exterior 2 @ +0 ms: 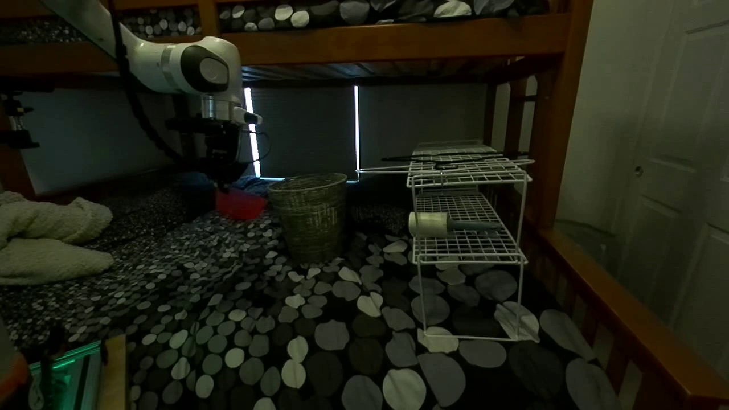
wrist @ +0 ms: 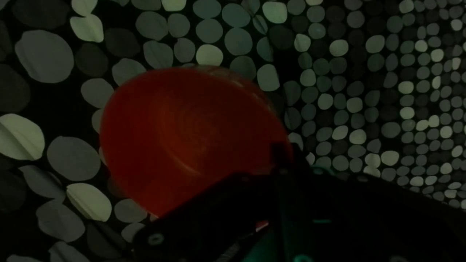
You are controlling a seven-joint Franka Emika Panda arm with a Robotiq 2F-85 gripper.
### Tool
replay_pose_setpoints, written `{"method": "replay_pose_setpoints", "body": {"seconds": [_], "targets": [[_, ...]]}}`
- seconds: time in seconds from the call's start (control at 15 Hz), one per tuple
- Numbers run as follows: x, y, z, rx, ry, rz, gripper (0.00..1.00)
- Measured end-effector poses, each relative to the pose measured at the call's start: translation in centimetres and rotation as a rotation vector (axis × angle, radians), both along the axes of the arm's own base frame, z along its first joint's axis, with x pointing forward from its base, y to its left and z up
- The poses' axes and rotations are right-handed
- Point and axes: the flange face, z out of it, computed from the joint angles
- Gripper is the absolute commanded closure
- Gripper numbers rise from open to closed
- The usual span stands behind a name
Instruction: Move the bowl from the rack to the bed
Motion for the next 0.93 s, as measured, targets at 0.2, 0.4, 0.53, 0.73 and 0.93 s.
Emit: {"method": "replay_pose_setpoints", "body": {"seconds": [0.2,0.4,0.53,0.73,0.93], "targets": [[0.0,-0.1,0.1,-0.013,-0.018,0.019,0.99],[0.1,0.6,-0.5,-0.013,-0.138,0.123,0.99],[0.0,0.5,-2.4,0.023,-0.222,0.167,0.99],[-0.8,-0.7,-6.3,0.061,-0.289,0.195,0.99],[-2.6,-2.4,-10.3,0.047,-0.245,0.194,0.97]]}}
